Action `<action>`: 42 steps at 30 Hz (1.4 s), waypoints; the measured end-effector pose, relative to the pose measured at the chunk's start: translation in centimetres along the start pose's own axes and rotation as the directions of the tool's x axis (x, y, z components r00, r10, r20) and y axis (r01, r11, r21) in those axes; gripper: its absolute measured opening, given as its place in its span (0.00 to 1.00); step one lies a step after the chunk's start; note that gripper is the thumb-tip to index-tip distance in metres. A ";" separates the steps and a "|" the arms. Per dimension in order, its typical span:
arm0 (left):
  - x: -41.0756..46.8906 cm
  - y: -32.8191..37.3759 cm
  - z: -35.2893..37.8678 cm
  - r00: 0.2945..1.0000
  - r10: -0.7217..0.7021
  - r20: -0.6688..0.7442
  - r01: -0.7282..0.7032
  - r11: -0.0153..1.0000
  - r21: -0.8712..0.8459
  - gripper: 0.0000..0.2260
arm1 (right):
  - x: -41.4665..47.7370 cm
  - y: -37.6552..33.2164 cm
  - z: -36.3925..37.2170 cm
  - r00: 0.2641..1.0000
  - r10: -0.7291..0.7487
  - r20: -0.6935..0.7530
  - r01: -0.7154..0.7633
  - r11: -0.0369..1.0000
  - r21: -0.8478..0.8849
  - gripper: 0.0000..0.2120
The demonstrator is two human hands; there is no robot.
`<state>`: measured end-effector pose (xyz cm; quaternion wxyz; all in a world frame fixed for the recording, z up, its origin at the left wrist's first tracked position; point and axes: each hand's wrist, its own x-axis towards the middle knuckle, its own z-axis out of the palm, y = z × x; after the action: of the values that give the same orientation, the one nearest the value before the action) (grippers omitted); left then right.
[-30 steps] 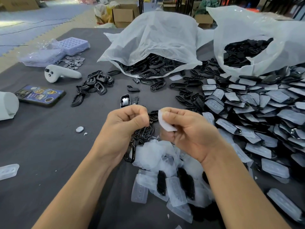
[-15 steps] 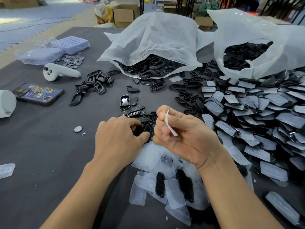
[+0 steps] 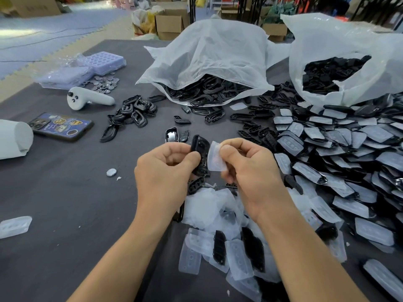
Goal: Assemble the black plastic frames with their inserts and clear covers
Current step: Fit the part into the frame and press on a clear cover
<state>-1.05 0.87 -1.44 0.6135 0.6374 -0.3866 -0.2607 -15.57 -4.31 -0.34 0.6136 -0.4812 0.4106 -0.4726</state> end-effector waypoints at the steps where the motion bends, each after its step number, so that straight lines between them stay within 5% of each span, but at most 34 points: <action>1: -0.1 -0.1 0.1 1.000 0.005 0.016 -0.005 1.000 0.002 0.10 | -0.2 -0.1 0.2 0.999 -0.052 -0.003 0.051 0.998 -0.025 0.12; 10: -0.9 0.0 0.6 0.991 -0.011 0.137 0.027 0.993 -0.116 0.11 | -1.2 -0.3 0.7 0.928 -0.335 -0.162 0.239 0.871 -0.430 0.06; 23: -1.6 0.4 1.3 0.982 -0.066 0.175 0.118 0.945 -0.305 0.06 | -1.5 -0.6 1.1 0.892 -0.406 -0.198 0.236 0.792 -0.563 0.10; 32: -1.3 0.7 0.9 0.953 -0.129 0.273 0.211 0.932 -0.296 0.09 | -0.7 -0.6 0.2 0.955 -0.281 -0.096 0.218 0.884 -0.414 0.06; 34: -1.0 0.7 0.9 0.957 -0.131 0.260 0.194 0.952 -0.237 0.02 | -0.6 -0.6 0.2 0.955 -0.284 -0.081 0.233 0.893 -0.384 0.07; 37: -1.0 0.6 0.9 0.962 -0.121 0.246 0.168 0.970 -0.178 0.13 | -0.5 -0.3 0.3 0.969 -0.239 -0.067 0.205 0.924 -0.323 0.08; 42: -1.2 0.8 0.9 0.973 -0.127 0.193 0.167 0.964 -0.209 0.10 | -0.4 0.0 0.4 0.981 -0.191 0.019 0.188 0.939 -0.287 0.09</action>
<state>-2.65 1.38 -0.89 0.6232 0.5654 -0.3595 -0.4035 -15.25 -3.88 -0.21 0.4868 -0.6003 0.4297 -0.4669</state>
